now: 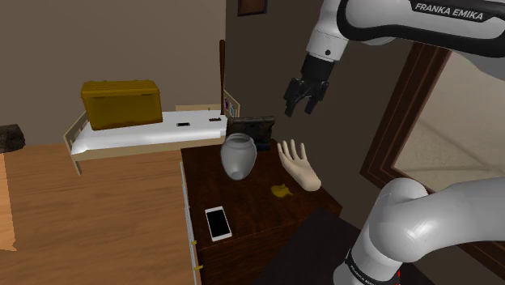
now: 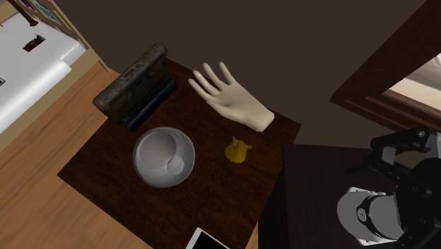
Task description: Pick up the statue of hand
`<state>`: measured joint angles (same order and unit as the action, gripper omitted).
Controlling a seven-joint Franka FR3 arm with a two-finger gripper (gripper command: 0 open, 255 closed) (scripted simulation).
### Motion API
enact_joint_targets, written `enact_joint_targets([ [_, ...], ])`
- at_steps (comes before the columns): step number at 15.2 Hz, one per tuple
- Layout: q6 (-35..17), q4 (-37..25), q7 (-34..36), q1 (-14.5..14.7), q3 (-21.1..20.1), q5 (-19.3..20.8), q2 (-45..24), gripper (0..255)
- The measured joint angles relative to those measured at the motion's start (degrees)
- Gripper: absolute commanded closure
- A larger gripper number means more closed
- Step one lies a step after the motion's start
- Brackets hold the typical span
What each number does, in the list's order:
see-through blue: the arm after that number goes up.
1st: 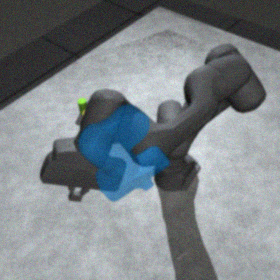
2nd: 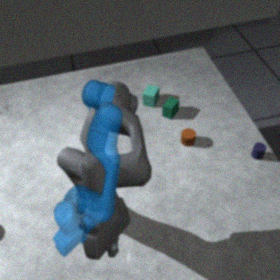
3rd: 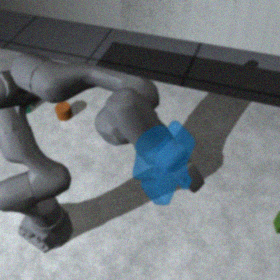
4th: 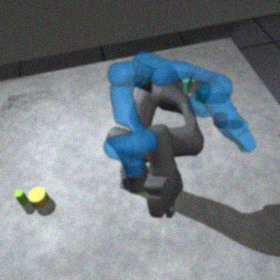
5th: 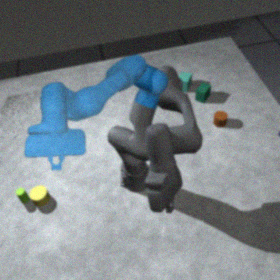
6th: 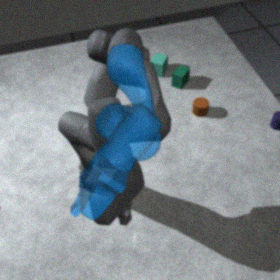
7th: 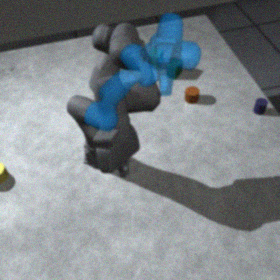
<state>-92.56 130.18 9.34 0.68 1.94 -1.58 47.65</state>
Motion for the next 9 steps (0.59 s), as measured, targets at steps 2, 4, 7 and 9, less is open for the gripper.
enact_joint_targets([
  [2, -0.80, 0.73, -0.49, -0.14, 0.47, 0.27, -0.13, 0],
  [4, -3.19, 2.09, -1.89, -0.50, 1.82, 0.98, -1.34, 0],
  [7, -7.04, 4.35, -4.66, -1.26, 4.53, 2.34, -3.16, 0],
  [9, -10.00, 5.88, -6.52, -1.76, 6.38, 3.20, -4.75, 0],
])
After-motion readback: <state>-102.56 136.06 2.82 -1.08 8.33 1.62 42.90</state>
